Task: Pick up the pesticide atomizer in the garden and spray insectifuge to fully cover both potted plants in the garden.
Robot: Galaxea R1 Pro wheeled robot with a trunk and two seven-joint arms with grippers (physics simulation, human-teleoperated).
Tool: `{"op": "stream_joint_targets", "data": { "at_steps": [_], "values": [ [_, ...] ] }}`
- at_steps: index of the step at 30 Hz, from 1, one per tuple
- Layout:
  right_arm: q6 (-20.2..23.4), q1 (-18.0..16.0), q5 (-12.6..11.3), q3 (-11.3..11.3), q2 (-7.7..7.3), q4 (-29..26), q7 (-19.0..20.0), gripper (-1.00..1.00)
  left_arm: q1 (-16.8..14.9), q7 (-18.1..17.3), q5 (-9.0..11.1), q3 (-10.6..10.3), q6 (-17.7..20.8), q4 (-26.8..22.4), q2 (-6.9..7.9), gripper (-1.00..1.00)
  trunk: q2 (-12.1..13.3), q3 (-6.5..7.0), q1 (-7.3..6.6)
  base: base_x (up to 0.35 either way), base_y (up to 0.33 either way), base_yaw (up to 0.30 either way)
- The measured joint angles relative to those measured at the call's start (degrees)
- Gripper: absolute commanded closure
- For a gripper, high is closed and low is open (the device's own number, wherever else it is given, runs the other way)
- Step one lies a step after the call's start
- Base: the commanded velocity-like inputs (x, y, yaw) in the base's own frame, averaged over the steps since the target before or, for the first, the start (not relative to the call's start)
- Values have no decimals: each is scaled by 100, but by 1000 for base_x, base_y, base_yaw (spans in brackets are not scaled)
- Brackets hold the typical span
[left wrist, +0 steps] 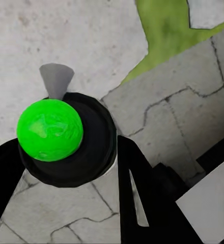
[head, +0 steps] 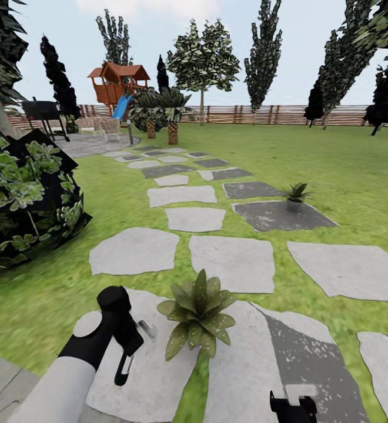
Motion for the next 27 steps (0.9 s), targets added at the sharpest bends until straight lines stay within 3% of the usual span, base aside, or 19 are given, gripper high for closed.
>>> {"op": "stream_joint_targets", "data": {
  "at_steps": [8, 13, 19, 24, 27],
  "values": [
    [0, -1, 13, 0, -15, 1, 9, -100, -428, -62, 21, -30, -19, 84, -22, 100, 0, 0, -2, 174, 286, -6],
    [0, 1, 6, -1, -9, 1, -5, -100, -448, -62, -2, -45, -44, 92, -34, 100, 0, 0, -2, 231, 248, -17],
    [-1, 2, -2, -5, -15, -1, -9, -100, -395, -62, -4, -72, -79, 252, -36, 100, 0, 0, -1, 177, 241, -214],
    [-2, 3, -8, -7, -48, -1, -18, -100, -452, -60, -22, -259, -90, 626, -47, 100, 0, 0, 1, 32, 50, -260],
    [-2, 3, -22, -18, -81, -7, -25, -100, -598, -60, -73, -717, -78, 622, -44, 100, 0, 0, 1, 3, 4, -262]
  ]
}}
